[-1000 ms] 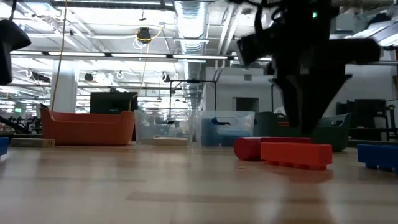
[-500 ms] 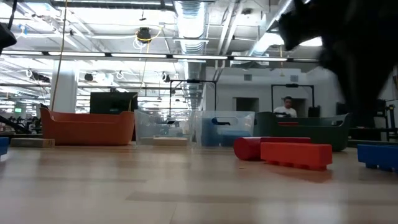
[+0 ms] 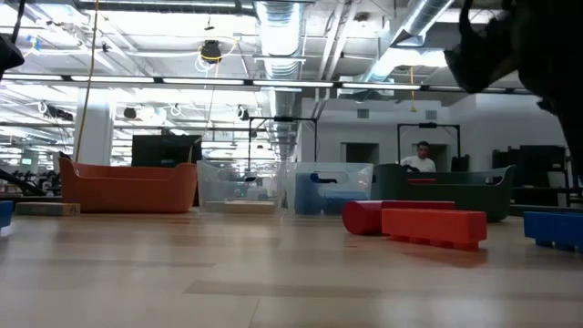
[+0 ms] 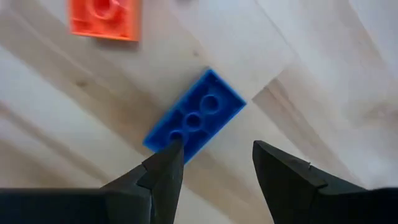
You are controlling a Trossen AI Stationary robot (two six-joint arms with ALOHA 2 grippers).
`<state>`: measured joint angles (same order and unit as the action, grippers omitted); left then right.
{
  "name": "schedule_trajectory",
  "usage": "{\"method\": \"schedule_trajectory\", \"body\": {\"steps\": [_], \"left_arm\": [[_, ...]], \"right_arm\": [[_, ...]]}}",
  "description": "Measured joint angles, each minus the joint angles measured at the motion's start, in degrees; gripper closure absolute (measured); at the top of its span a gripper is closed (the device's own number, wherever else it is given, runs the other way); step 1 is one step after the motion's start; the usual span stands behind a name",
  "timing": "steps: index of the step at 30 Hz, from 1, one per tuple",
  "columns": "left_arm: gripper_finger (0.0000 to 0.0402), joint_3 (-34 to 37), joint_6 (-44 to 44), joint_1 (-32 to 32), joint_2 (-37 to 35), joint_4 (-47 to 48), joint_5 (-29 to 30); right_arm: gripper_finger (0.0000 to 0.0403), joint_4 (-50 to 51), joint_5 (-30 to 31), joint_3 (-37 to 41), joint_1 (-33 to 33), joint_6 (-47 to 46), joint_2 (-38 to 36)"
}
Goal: Sort blocks
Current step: Put the orange game piece into the right transparent bin
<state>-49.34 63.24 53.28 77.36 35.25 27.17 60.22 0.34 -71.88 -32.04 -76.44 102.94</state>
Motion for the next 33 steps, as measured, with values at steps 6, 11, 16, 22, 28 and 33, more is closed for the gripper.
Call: {"method": "schedule_trajectory", "body": {"steps": [6, 11, 16, 22, 28, 33], "left_arm": [[0.012, -0.01, -0.02, 0.0, 0.0, 0.06, -0.01], [0.012, -0.01, 0.0, 0.0, 0.01, 0.04, -0.01], [0.012, -0.01, -0.02, 0.0, 0.01, 0.06, -0.01], [0.012, -0.01, 0.0, 0.0, 0.02, 0.02, -0.01], [0.012, -0.03, 0.28, -0.54, 0.02, 0.15, -0.44], [0.012, -0.03, 1.05, -0.76, 0.01, 0.08, -1.46]], "right_arm": [[0.0178, -0.76, -0.19, 0.0, -1.74, 0.23, 1.14], [0.0178, 1.14, -0.19, 0.0, -4.03, 12.24, 1.17], [0.0179, 1.69, 2.19, -0.04, -6.01, 19.32, 2.97], [0.018, -4.45, -0.75, -1.95, -5.65, 26.11, 10.06], [0.0187, 0.35, 9.4, -11.64, -5.54, 34.51, 13.78], [0.0202, 4.4, 14.6, -16.11, -4.76, 39.35, 13.52]]}}
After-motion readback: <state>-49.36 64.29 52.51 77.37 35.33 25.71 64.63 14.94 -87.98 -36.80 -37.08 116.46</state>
